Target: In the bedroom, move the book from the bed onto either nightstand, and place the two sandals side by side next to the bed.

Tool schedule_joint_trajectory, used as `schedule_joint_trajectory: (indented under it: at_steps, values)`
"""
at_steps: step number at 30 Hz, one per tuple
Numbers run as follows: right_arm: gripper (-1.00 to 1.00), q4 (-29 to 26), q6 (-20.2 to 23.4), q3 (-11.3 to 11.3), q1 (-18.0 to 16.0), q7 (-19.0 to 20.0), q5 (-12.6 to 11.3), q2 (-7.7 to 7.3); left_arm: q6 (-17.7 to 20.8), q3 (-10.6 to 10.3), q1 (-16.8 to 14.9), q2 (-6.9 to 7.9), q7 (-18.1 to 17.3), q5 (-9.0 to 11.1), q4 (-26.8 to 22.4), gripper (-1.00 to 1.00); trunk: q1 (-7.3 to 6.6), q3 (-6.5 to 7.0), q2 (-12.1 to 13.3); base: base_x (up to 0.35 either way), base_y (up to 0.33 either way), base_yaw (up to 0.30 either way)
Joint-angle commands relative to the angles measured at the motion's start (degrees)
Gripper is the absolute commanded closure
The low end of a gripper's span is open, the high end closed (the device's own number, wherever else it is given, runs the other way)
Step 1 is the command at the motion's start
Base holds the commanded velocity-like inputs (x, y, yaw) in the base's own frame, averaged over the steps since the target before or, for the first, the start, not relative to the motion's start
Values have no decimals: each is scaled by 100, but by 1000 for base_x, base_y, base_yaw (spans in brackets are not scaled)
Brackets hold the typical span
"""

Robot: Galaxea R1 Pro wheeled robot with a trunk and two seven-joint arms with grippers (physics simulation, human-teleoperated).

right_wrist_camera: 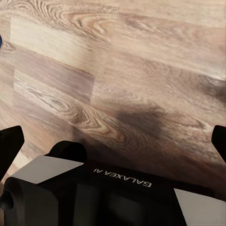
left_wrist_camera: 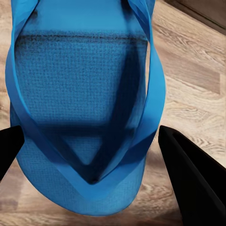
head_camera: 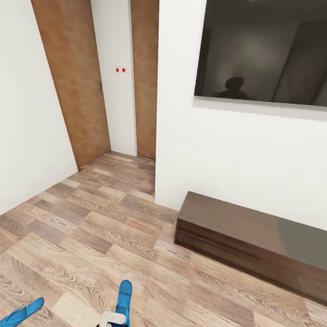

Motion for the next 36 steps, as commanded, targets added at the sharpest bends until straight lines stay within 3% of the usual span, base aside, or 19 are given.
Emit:
schedule_joint_trajectory:
  at_steps: [1,11,19,36]
  values:
    - [-100,-9,41,46,-1,12,-61,-3,-9,1,-4,0,-18,34,6,100,1,-5,-2,185,94,0]
    - [-100,-12,51,49,-1,12,-61,-3,-9,5,-1,6,-18,37,6,100,1,-5,-2,239,134,0]
    - [-100,-17,101,46,-1,37,-69,5,-10,2,-3,-1,-18,37,6,100,1,-5,-2,22,14,5]
    - [-100,-18,77,46,0,36,-69,6,-10,1,-2,-2,-18,37,6,100,1,-5,-2,56,0,196]
